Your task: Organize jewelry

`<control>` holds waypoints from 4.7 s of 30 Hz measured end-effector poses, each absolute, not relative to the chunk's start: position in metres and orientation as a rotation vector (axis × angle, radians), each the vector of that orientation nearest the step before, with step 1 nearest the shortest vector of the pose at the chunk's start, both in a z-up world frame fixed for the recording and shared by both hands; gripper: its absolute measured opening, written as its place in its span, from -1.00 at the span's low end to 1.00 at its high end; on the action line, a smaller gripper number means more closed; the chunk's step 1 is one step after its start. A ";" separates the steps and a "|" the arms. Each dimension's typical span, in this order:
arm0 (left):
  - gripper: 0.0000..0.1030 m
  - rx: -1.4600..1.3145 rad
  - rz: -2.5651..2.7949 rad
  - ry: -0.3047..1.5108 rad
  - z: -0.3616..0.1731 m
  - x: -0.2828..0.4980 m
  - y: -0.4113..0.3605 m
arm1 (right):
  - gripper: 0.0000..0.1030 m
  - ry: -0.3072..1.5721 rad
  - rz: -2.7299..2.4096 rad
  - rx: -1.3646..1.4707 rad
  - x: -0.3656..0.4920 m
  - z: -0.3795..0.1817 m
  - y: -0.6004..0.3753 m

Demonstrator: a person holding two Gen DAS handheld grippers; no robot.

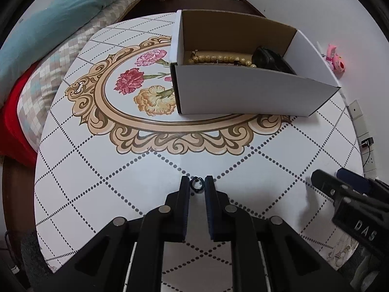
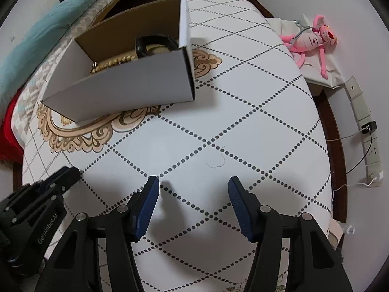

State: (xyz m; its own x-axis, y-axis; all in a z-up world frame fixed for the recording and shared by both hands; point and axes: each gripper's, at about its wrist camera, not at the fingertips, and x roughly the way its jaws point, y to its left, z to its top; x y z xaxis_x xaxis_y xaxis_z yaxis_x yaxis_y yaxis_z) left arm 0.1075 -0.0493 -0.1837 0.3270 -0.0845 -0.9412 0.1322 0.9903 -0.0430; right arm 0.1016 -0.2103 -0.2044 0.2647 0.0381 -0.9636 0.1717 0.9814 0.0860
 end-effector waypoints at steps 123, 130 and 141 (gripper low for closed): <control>1.00 0.017 -0.035 1.028 -0.010 0.125 -0.038 | 1.00 0.985 -0.156 0.026 0.111 0.001 -0.214; 1.00 0.010 -0.038 1.055 -0.017 0.129 -0.040 | 1.00 1.008 -0.153 0.019 0.120 -0.007 -0.214; 1.00 0.017 -0.027 1.060 -0.021 0.131 -0.038 | 1.00 1.026 -0.149 0.007 0.121 -0.010 -0.213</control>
State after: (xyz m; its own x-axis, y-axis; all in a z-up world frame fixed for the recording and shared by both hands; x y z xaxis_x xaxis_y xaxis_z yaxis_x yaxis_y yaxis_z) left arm 0.1310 -0.0378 -0.0211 0.4885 -0.0145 -0.8724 0.0306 0.9995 0.0005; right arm 0.1207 -0.2134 -0.0101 0.5090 -0.1199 -0.8524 0.1268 0.9899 -0.0635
